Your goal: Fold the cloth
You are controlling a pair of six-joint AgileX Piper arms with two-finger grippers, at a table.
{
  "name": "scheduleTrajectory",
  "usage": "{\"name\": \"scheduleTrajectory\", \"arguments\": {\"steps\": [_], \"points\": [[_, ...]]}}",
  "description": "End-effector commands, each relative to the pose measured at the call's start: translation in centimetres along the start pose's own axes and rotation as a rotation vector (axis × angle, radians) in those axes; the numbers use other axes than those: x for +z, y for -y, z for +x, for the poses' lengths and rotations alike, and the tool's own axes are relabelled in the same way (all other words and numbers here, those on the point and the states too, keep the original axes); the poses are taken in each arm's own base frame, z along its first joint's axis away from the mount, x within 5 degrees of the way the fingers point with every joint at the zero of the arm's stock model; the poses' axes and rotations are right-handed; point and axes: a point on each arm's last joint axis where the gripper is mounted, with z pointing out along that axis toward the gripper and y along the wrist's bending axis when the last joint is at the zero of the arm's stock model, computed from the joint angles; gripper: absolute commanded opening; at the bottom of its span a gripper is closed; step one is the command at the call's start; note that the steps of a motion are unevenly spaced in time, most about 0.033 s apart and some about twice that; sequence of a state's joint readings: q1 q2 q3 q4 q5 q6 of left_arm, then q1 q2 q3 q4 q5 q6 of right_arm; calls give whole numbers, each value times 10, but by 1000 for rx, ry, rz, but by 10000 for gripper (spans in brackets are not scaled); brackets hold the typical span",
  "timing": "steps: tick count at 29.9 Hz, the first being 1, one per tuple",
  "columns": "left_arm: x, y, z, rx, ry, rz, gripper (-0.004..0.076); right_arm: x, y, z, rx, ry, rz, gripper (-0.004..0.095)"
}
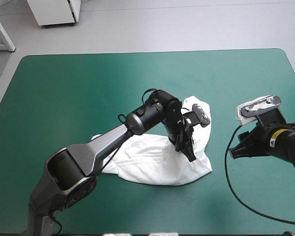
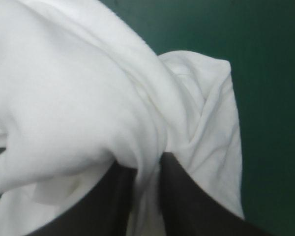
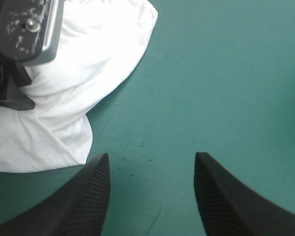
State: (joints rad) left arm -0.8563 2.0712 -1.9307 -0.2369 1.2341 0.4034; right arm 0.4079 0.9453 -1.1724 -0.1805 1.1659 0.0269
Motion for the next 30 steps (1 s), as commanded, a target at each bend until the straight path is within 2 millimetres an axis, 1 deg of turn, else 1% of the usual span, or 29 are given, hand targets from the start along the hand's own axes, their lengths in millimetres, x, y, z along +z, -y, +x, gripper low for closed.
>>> {"name": "scheduleTrajectory", "arguments": {"steps": [1,2,4,6,8,11,14,15,16,18,22,26,30], "points": [[-52,-4,5,-41,69,-24,328,-9,4,-8,-11,75,20,486],[-59,-7,8,-58,79,-39,391,-9,4,-8,-22,75,21,486],[-77,-12,13,-92,100,-86,472,-9,4,-8,-23,75,24,486],[-104,-13,20,-115,139,-149,512,-9,5,-8,-26,77,30,486],[-134,-13,30,-138,185,-215,514,-9,5,-8,-27,79,32,486],[-171,-14,51,-170,229,-312,515,-9,5,-10,-28,91,34,486],[-196,-24,78,-214,221,-425,514,-9,5,-10,-27,96,30,486],[-200,-29,87,-239,211,-454,514,-9,4,-10,-25,96,27,486],[-204,-38,101,-289,192,-481,514,-9,4,-10,-22,98,20,486],[-205,-54,123,-366,159,-499,514,-7,3,-11,-19,97,10,486],[-187,-88,170,-502,57,-496,514,-2,0,-14,-13,86,-9,486],[-168,-109,192,-584,41,-451,514,8,-1,-17,-26,58,-10,486],[-151,-118,199,-602,-5,-431,514,15,-3,-21,-29,54,-18,486]]}}
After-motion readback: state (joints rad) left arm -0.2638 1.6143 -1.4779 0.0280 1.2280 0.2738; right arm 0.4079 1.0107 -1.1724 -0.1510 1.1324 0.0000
